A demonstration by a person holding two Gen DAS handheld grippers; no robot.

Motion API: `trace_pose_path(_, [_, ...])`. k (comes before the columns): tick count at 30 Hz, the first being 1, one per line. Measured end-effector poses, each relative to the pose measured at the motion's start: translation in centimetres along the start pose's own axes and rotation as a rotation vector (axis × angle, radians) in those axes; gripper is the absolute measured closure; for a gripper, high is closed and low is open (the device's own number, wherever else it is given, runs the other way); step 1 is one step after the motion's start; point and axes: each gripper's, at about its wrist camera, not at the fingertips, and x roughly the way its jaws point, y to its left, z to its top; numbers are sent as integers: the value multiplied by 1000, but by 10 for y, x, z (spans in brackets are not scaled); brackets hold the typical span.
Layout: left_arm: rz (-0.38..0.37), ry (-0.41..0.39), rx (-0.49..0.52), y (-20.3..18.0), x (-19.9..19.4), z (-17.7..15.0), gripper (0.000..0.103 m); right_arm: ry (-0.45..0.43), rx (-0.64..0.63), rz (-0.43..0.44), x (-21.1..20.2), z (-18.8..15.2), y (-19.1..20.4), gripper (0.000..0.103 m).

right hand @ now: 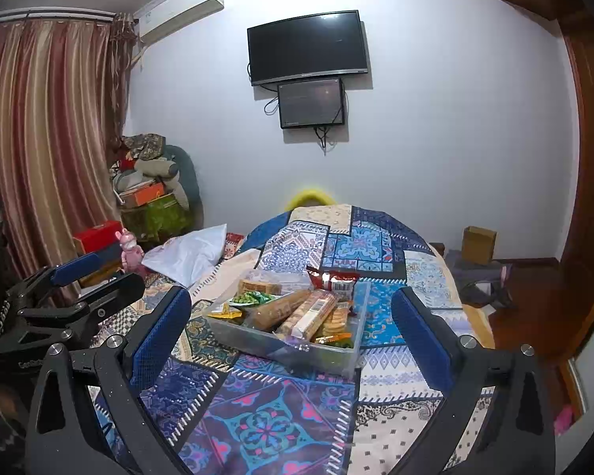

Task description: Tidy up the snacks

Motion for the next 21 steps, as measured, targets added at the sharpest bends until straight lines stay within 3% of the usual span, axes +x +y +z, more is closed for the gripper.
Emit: trace_pose_path(21, [-8,3,-2,-3,1,0,3,11,15,-11,3,-5,-3,2])
